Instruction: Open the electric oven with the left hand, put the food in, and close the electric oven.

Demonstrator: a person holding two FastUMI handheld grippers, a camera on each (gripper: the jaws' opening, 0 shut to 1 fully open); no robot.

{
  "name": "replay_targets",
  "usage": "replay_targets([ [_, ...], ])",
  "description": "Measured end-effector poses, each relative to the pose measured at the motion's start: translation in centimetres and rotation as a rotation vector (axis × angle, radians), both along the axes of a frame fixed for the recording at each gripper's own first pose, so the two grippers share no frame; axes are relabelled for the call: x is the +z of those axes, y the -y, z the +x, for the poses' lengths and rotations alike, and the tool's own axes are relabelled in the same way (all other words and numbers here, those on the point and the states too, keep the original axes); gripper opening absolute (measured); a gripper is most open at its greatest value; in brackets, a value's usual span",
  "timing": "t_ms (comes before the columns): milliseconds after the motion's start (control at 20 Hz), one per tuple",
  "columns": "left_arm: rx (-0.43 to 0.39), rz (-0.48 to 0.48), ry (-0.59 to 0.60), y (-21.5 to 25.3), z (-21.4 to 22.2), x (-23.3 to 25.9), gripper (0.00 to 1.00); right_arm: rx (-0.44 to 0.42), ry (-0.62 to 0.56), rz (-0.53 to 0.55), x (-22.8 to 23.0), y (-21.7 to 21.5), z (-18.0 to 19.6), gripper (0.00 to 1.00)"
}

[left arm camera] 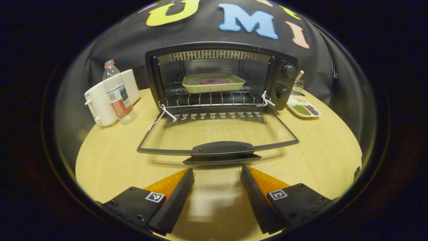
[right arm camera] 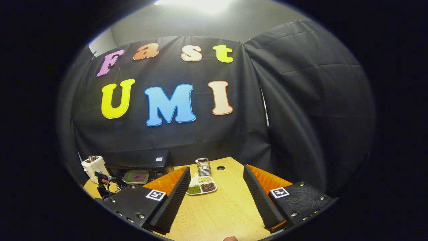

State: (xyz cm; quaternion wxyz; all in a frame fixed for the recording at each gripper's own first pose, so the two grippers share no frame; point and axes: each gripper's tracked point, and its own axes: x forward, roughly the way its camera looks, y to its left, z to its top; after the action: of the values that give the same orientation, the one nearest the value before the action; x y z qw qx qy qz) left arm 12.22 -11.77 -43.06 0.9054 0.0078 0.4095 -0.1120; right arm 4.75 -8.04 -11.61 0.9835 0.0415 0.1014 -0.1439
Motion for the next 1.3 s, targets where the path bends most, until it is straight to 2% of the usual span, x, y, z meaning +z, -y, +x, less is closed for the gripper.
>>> replay_targets([
  [50, 0.005, 0.001, -0.007, 0.2, 0.2, -0.1, 0.92, -0.002, -0.004, -0.002, -0.1, 0.0, 0.0, 0.98],
  [100, 0.014, -0.006, -0.008, 0.1, -0.2, 0.2, 1.0, -0.003, -0.01, -0.003, -0.4, 0.0, -0.2, 0.98],
  [250, 0.018, -0.006, 0.009, 0.1, 0.2, 0.0, 1.0, 0.0, -0.007, 0.006, -0.5, 0.2, -0.3, 0.97],
  [300, 0.02, -0.002, 0.013, 0.1, 0.2, 0.2, 0.97, 0.004, -0.004, 0.009, -0.5, 0.1, -0.3, 0.97],
  [400, 0.02, 0.002, 0.042, 0.0, 0.2, 1.2, 1.0, 0.009, 0.005, 0.007, -0.1, -0.8, -0.4, 0.97],
  [450, 0.017, 0.0, 0.064, -0.1, 0.1, 1.9, 0.97, 0.012, 0.013, 0.009, 0.2, -0.8, -0.4, 0.97],
  [500, 0.016, -0.005, 0.089, -0.2, 0.2, 2.8, 1.0, 0.017, 0.018, 0.013, 0.3, -0.9, -0.5, 0.97],
  [550, 0.014, -0.011, 0.111, -0.2, 0.3, 3.6, 0.97, 0.025, 0.02, 0.019, 0.3, -1.2, -0.4, 0.97],
  [850, 0.043, -0.073, 0.178, -0.5, 1.3, 7.0, 1.0, 0.063, 0.034, 0.041, 0.3, -3.0, 0.7, 0.97],
  [900, 0.042, -0.076, 0.201, -0.5, 1.6, 7.5, 0.96, 0.066, 0.034, 0.042, 0.0, -3.4, 1.1, 0.98],
  [1000, 0.028, -0.067, 0.243, -0.6, 2.2, 8.8, 1.0, 0.074, 0.029, 0.049, -0.3, -3.7, 1.4, 0.98],
  [1250, -0.011, -0.05, 0.343, -0.6, 5.0, 12.2, 1.0, 0.061, 0.023, 0.05, -0.8, -4.1, 1.5, 0.97],
  [1300, -0.019, -0.046, 0.358, -0.6, 5.5, 12.9, 0.96, 0.059, 0.021, 0.048, -0.9, -4.2, 1.4, 0.98],
])
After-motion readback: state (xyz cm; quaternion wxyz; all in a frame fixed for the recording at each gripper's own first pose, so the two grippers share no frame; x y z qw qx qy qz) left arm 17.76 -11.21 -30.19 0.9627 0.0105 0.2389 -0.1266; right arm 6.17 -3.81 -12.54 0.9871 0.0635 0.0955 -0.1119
